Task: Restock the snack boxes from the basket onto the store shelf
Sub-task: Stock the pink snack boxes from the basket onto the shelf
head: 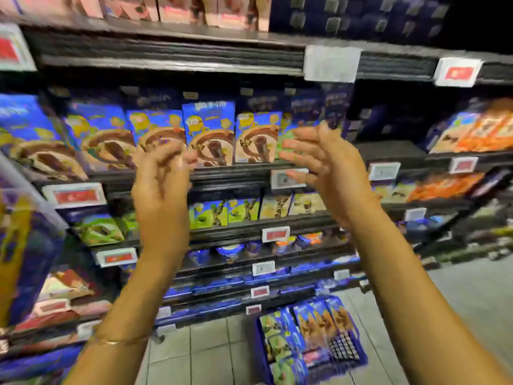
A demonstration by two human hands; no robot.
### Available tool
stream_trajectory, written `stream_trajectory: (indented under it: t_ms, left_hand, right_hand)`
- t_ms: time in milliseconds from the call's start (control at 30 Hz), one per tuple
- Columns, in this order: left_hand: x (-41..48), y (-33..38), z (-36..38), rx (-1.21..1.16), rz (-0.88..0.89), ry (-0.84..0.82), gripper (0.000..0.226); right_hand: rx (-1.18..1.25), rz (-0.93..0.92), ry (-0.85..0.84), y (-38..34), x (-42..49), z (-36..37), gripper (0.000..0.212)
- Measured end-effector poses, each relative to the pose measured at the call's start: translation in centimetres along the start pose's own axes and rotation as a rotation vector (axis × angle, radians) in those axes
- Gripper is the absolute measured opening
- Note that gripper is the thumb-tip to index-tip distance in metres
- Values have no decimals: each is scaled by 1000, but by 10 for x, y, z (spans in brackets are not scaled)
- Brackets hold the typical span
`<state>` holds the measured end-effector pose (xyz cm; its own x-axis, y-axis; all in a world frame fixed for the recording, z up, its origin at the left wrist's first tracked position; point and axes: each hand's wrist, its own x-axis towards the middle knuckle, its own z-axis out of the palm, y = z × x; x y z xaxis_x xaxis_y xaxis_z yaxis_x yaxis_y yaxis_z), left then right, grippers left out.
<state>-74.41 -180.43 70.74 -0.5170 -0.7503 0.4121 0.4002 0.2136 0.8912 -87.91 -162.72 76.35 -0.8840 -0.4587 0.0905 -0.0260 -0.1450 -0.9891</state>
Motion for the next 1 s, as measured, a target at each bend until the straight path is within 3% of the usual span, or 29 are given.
stream_trajectory:
  t_ms: [167, 267, 433, 633, 733, 967, 1000]
  left_hand:
    - [-138, -125, 20, 81, -649, -161, 22]
    - [-220, -181, 44, 133, -1039, -176, 35]
    - [-330, -252, 113, 53, -1449, -85, 52]
    - [-457, -350, 170, 83, -1558, 99, 69]
    - [-498, -414, 182, 10, -1599, 156, 69]
    - [-574, -601, 198, -230, -1595, 248, 65]
    - [-582, -622, 201, -246, -1582, 261, 68]
  right_hand:
    - [-266, 438, 52, 129, -61, -113, 34]
    - [-333, 639, 65, 196, -97, -190, 36]
    - [-400, 857, 82, 297, -134, -322, 39]
    - [-555, 999, -78, 449, -167, -426, 23]
    - [-689, 951, -206, 542, -173, -453, 28]
    - [-1093, 681, -580, 788, -172, -480, 8]
    - [-1168, 632, -644, 817, -170, -480, 25]
